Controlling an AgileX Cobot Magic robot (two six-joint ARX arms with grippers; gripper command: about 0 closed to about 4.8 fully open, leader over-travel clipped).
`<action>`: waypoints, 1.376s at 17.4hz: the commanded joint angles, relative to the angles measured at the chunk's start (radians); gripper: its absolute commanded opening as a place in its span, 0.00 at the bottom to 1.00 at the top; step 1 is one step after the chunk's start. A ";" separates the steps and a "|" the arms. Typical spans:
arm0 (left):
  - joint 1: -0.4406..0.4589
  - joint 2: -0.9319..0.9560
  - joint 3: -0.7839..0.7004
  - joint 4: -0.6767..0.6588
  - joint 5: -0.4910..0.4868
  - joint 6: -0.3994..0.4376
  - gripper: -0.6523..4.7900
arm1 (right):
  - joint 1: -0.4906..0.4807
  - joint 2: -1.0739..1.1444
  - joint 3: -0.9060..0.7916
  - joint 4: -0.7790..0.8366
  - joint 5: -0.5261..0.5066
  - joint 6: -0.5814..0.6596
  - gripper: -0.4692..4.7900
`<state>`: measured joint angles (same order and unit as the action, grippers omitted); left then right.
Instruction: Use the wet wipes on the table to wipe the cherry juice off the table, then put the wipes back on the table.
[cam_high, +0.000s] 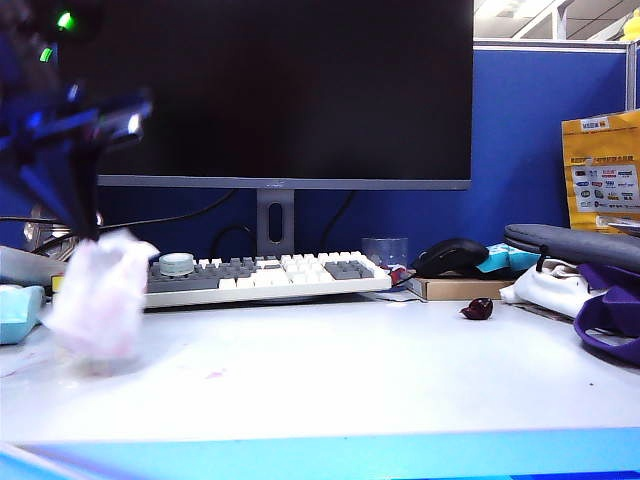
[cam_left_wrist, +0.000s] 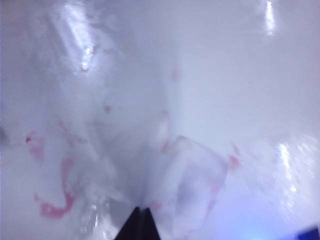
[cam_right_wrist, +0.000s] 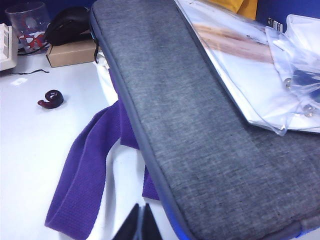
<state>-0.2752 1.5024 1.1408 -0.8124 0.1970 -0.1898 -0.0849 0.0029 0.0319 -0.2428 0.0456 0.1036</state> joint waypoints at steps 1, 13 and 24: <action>0.001 -0.008 -0.113 0.137 -0.054 -0.005 0.11 | 0.000 0.000 0.000 0.002 0.004 -0.002 0.09; 0.005 0.181 -0.200 0.272 -0.412 0.000 0.11 | 0.000 0.000 0.000 0.002 0.004 -0.002 0.09; 0.026 0.143 -0.197 0.157 -0.364 0.010 0.47 | 0.000 0.000 0.000 0.002 0.004 -0.002 0.09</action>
<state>-0.2462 1.6592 0.9550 -0.5800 -0.2333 -0.1738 -0.0845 0.0029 0.0319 -0.2428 0.0456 0.1036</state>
